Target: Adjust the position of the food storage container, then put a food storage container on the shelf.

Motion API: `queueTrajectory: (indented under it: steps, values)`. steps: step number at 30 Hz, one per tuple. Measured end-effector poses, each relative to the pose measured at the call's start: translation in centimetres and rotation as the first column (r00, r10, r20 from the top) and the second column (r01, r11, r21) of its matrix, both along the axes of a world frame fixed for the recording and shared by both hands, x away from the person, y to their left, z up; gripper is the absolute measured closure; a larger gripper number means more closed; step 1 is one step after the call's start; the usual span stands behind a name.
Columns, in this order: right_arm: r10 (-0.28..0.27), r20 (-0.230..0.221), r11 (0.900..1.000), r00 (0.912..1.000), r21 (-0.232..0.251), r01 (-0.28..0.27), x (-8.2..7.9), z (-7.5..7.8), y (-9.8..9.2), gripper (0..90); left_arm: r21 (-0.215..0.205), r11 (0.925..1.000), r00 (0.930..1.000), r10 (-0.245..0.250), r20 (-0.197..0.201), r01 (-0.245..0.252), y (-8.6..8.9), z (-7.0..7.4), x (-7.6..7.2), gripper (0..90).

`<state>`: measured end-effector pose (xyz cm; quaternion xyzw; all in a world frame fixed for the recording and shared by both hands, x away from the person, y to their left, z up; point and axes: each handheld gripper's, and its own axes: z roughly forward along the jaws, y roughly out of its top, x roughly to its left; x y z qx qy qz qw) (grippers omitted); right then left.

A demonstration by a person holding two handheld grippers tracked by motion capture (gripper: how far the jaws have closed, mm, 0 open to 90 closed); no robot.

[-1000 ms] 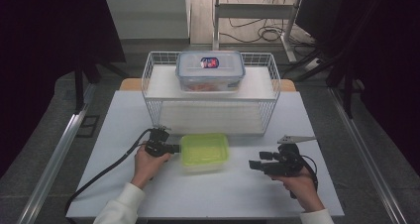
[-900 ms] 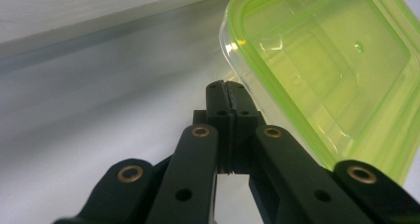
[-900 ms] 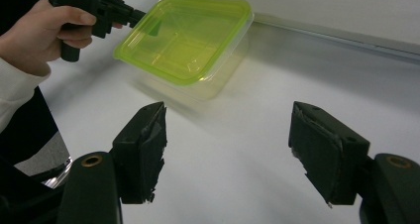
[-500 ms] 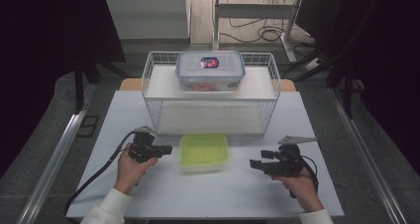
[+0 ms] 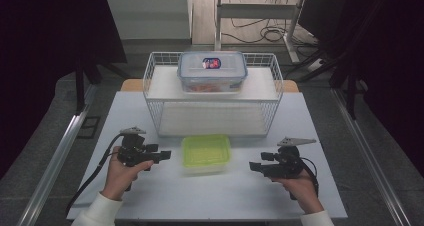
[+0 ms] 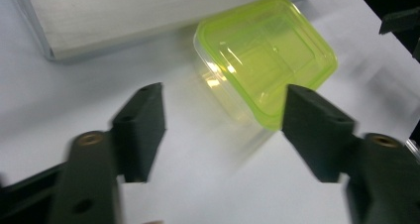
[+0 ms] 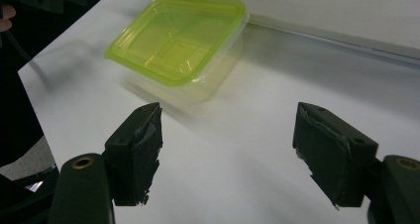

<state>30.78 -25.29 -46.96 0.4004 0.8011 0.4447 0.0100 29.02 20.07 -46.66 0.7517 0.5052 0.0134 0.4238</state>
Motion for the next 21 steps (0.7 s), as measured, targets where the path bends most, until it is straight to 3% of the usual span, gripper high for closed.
queueTrajectory:
  steps: [4,9,16,21]
  values:
    - [0.002,0.014,1.000,0.9999,0.022,-0.002,0.2,0.2,0.4,26.6,-0.038,0.9993,0.9997,-0.002,-0.024,0.001,0.4,0.0,-0.6,26.7]
    - [-0.008,0.044,0.997,0.9990,0.071,0.004,0.5,0.6,0.8,25.8,-0.056,0.9983,0.9996,0.014,-0.024,-0.015,0.8,0.1,-0.8,25.1]
    - [0.008,0.043,0.998,0.9990,0.061,-0.010,0.9,0.2,1.7,26.1,-0.074,0.9973,0.9987,0.002,-0.050,-0.006,0.2,-0.7,-0.3,25.5]
    - [0.016,0.029,0.998,0.9994,0.060,-0.017,1.0,0.5,2.3,26.2,-0.068,0.9976,0.9988,0.008,-0.048,-0.012,-0.2,-1.3,0.0,27.1]
